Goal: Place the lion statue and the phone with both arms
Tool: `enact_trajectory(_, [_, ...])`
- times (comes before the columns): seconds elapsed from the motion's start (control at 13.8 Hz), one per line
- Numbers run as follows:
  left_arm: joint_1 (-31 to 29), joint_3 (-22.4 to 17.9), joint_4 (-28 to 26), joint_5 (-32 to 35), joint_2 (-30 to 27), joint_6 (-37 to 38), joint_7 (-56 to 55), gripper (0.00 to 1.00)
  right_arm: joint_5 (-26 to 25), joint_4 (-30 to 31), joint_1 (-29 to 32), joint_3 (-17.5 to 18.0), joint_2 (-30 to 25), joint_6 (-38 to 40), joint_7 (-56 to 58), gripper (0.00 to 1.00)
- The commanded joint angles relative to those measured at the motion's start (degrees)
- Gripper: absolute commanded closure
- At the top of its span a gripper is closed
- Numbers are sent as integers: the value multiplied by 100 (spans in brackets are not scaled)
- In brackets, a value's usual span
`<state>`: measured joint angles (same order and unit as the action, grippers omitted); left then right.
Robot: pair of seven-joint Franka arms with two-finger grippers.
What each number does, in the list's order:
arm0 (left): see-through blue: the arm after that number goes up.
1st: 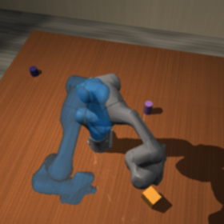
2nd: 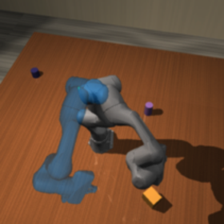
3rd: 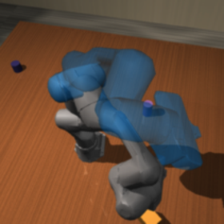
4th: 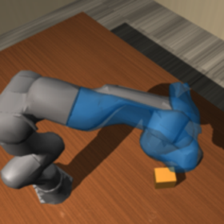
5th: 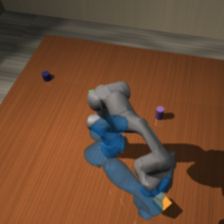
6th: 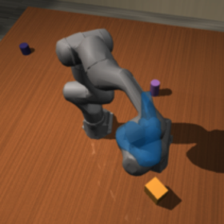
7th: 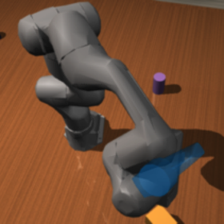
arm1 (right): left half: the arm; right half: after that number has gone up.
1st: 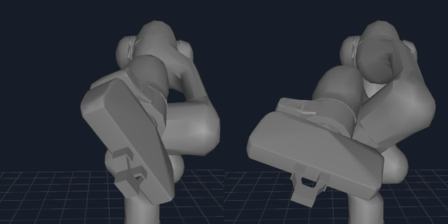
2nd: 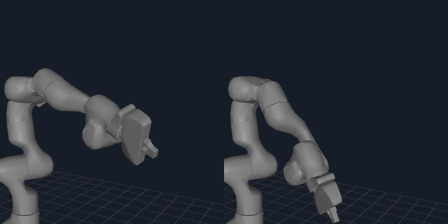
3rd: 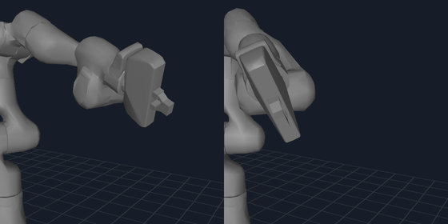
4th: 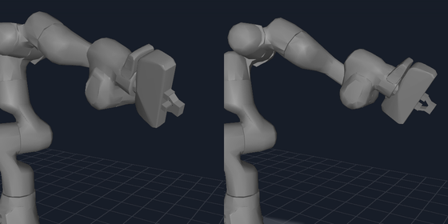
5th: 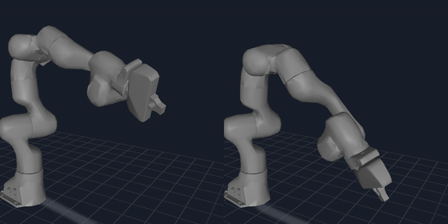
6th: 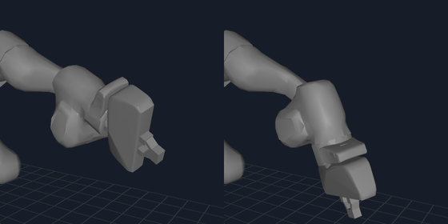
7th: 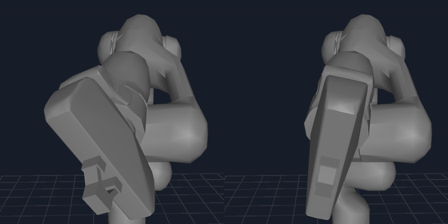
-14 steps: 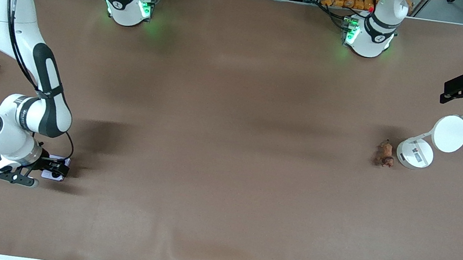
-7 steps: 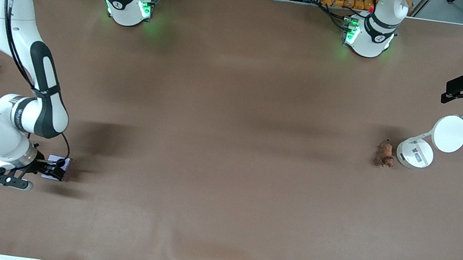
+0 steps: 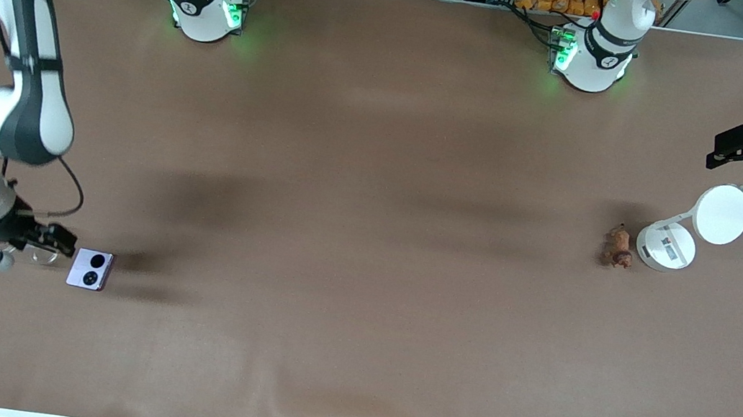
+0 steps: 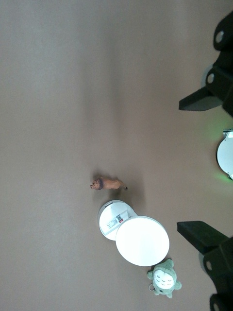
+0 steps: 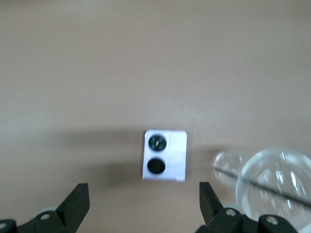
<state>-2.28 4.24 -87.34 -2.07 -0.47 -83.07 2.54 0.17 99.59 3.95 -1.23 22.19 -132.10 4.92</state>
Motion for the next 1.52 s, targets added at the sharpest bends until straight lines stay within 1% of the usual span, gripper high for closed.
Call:
enact_trajectory(0.0, [35,-2,86,214,29,-7,98,0,19,1035,-44,-1,-1118,69,9,0])
enact_trajectory(0.14, [52,16,95,417,21,-34,107,0,45,949,-26,-1,-1487,778,-9,0])
enact_trajectory(0.43, [26,16,86,427,29,-95,115,0,54,904,-44,-1,-2340,1834,-219,0])
enact_trajectory(0.58, [26,7,112,409,29,-95,115,0,62,721,-61,26,-2561,2379,-561,0])
enact_trajectory(0.72, [9,7,130,383,82,-104,115,0,63,230,-53,26,-2527,2976,-825,0])
enact_trajectory(0.87, [35,16,130,374,82,-104,107,0,63,-175,-35,8,-2491,3294,-817,0])
enact_trajectory(1.16, [35,16,130,374,82,-104,115,0,71,-527,-9,-36,-2483,3786,-738,0])
enact_trajectory(1.45, [44,16,130,374,82,-104,115,0,71,-801,-61,-44,-2474,4043,-738,0])
